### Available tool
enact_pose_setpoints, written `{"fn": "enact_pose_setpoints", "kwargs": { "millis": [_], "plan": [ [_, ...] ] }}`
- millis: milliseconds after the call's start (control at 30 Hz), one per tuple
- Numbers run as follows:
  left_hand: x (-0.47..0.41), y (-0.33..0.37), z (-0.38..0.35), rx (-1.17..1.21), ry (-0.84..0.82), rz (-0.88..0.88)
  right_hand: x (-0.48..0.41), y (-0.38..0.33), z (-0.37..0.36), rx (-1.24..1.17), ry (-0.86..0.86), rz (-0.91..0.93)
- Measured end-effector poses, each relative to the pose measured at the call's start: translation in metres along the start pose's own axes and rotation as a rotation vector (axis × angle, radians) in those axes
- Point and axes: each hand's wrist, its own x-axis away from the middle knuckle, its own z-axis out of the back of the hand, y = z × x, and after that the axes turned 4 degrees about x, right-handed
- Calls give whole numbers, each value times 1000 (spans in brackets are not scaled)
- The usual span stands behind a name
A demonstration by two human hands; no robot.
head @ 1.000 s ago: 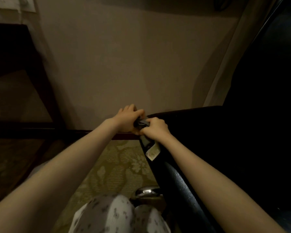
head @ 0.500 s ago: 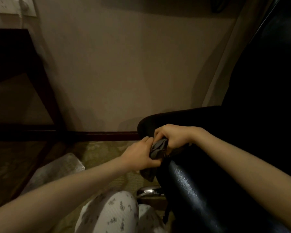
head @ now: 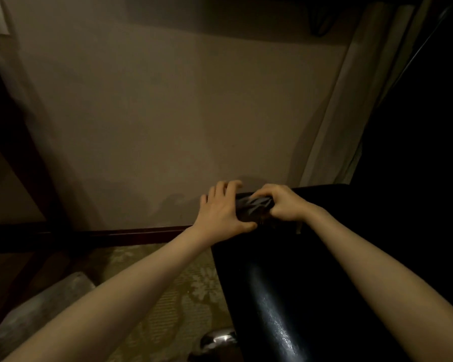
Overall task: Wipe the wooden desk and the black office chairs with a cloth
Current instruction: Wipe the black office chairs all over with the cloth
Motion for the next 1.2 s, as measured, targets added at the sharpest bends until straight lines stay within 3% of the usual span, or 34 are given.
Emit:
{"fn": "enact_pose_setpoints", "kwargs": {
  "millis": [100,200,333,433,600,733,833,967,1100,1200],
  "plan": [
    [-5,-3,-6,-36,-198,120,-10,26,2,274,130,-153],
    [-6,-17,-18,152,-393,263,-9,44,14,139,277,-278],
    [-8,-23,-20,289,-373,267,6,46,27,26,281,-177],
    [-11,-26,-17,284,-410,261,12,51,8,145,173,-180],
    [-8,-28,-24,166,-410,239,-8,55,-1,503,209,-411],
    [-12,-26,-20,75,-433,240,-23,55,12,685,325,-435],
    [-23,-21,-12,-17,-454,234,-15,74,32,367,377,-375],
    [-58,-2,-6,-139,-529,169,15,97,42,-176,99,-343],
    [-94,23,-24,-129,-540,121,0,114,37,-164,38,-341],
    [-112,28,-37,-93,-635,137,-11,124,32,-13,133,-339]
  ]
}}
